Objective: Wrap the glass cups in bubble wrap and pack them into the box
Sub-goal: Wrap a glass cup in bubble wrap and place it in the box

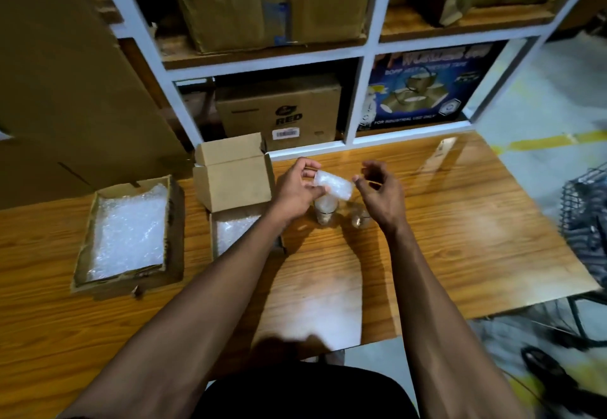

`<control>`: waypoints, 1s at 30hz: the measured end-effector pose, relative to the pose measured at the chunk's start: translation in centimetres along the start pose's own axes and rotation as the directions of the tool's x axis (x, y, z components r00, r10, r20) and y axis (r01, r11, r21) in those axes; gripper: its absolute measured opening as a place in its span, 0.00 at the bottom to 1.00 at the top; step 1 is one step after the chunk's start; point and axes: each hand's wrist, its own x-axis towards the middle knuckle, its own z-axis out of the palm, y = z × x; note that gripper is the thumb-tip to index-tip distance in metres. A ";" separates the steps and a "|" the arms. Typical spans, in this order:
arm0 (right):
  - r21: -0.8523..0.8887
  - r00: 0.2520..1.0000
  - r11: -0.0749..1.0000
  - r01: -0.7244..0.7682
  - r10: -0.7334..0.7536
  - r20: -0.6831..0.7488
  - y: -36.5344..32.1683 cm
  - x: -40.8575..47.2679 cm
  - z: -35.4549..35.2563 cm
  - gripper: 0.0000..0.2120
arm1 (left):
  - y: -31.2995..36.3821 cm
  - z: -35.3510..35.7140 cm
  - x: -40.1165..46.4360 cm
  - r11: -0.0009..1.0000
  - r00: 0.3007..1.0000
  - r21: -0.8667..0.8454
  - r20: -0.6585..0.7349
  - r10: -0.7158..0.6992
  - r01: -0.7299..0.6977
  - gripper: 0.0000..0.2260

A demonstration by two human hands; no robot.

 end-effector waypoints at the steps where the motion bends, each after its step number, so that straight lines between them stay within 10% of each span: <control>1: -0.015 0.999 1.000 0.006 -0.006 -0.049 0.8 -0.4 -0.6 0.20 | 0.2 1.0 0.1 0.999 1.000 0.035 0.003 0.025 -0.025 0.22; 9: -0.116 0.947 0.989 -0.088 0.119 0.298 6.1 -2.0 -2.7 0.54 | 0.1 7.2 0.3 0.837 0.949 0.447 0.162 0.271 -0.315 0.19; 23: -0.120 0.940 0.989 0.080 -0.035 0.340 8.7 0.5 -1.0 0.28 | -0.7 8.2 1.7 0.661 0.888 0.593 0.293 0.355 -0.460 0.16; 30: -0.103 0.931 0.987 0.127 -0.083 0.357 8.8 1.1 -0.3 0.28 | -2.1 9.2 1.5 0.502 0.908 0.757 0.327 0.263 -0.418 0.30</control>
